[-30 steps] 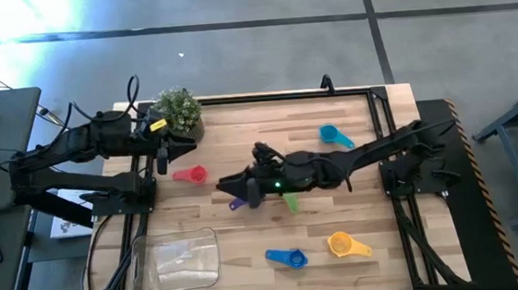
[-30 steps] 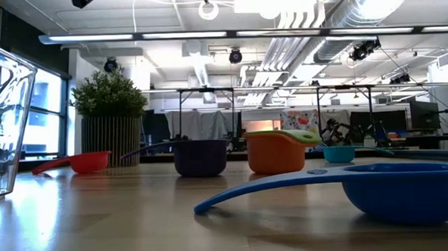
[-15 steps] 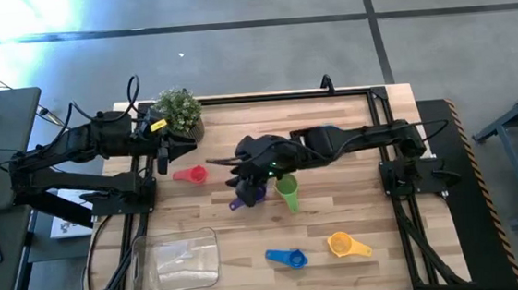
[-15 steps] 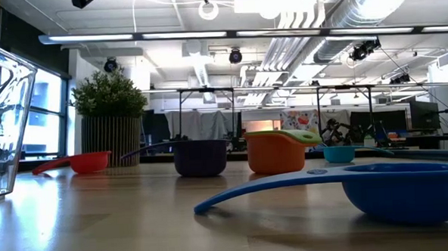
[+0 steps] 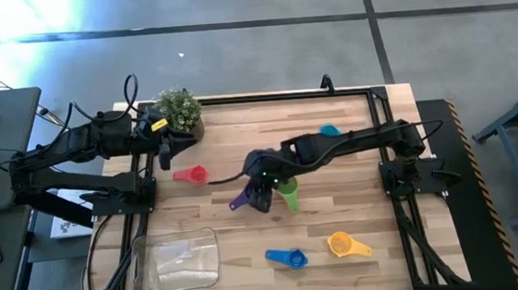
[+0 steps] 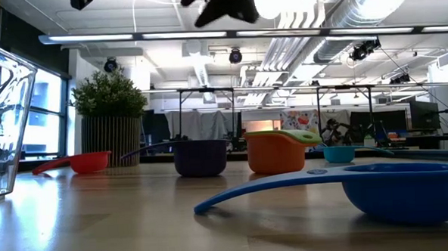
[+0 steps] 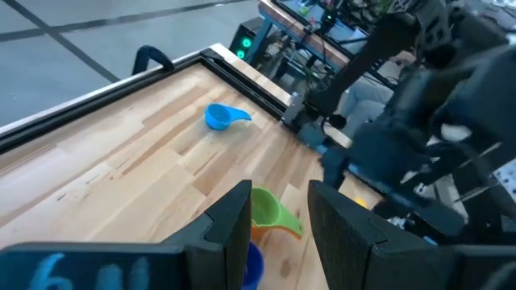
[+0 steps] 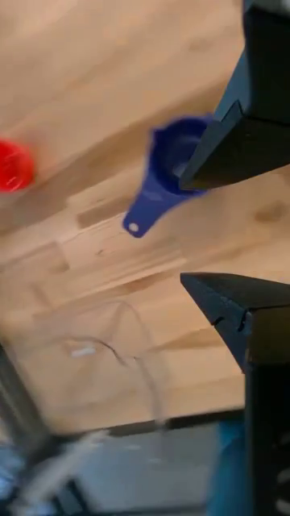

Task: Nest measuring cups in basket
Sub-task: Stack the violet measuring cup on top of the green measuring cup

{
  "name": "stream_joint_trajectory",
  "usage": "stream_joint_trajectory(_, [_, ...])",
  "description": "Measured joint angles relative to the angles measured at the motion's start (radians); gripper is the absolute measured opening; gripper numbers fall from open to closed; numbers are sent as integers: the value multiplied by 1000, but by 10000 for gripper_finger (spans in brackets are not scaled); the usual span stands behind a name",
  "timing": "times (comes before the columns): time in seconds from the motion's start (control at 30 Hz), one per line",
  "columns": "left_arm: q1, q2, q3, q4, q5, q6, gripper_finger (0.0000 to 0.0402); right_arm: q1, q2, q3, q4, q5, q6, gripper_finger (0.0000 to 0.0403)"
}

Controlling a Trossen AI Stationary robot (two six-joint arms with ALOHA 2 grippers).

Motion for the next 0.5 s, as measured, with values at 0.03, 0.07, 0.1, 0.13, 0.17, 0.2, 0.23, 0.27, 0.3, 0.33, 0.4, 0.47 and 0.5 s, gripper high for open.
stream_joint_trajectory(0.03, [0,0,0,0,-1,-1,115,0,0,-19,12,-6,94,169])
stream_joint_trajectory(0.07, [0,0,0,0,-1,-2,115,0,0,-35,19,-10,179,169])
stream_joint_trajectory(0.1, [0,0,0,0,-1,-3,115,0,0,-51,32,-11,266,169])
stream_joint_trajectory(0.13, [0,0,0,0,-1,-3,115,0,0,-69,58,-12,349,169])
stream_joint_trajectory(0.17, [0,0,0,0,-1,-5,115,3,0,-88,87,-11,429,169])
stream_joint_trajectory(0.2, [0,0,0,0,-1,-14,115,7,0,-107,105,-11,500,169])
stream_joint_trajectory(0.23, [0,0,0,0,-1,-24,115,12,0,-127,121,-14,561,169])
stream_joint_trajectory(0.27, [0,0,0,0,-1,-27,115,16,0,-148,147,-15,605,169])
stream_joint_trajectory(0.3, [0,0,0,0,-1,-28,115,20,0,-169,176,-14,639,169])
stream_joint_trajectory(0.33, [0,0,0,-1,-1,-28,115,24,0,-187,192,-14,672,169])
stream_joint_trajectory(0.4, [0,0,0,-2,-1,-29,115,32,0,-222,200,-14,743,169])
stream_joint_trajectory(0.47, [0,0,0,-3,-1,-29,115,42,0,-251,199,-2,814,169])
stream_joint_trajectory(0.5, [0,0,0,-3,-1,-29,115,48,0,-264,200,6,850,169])
